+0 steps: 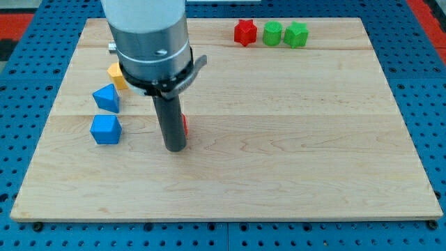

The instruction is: Move the red circle left of the red star

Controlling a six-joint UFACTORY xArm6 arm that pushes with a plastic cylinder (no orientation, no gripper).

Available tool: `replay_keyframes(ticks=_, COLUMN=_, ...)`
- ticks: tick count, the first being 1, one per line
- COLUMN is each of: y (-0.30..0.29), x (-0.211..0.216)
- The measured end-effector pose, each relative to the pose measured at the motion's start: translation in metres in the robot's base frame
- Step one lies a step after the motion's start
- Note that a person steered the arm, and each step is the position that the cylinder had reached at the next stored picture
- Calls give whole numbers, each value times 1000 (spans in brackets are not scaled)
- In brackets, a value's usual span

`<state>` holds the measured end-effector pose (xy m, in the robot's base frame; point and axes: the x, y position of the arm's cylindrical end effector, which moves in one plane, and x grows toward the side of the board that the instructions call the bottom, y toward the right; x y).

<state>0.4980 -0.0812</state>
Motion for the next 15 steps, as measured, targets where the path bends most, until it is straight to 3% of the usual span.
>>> replay_keyframes(ticks=4, y=-26, x=-71)
replay_keyframes(ticks=5, y=-9, x=-100)
replay_keyframes(ticks=8, y=81, x=-107)
replay_keyframes(ticks=9, y=90, x=-129)
replay_keyframes(ticks=10, y=78, x=-155)
replay_keyframes(ticks=13, y=48, x=-153)
replay_keyframes(ticks=15, y=56, x=-192)
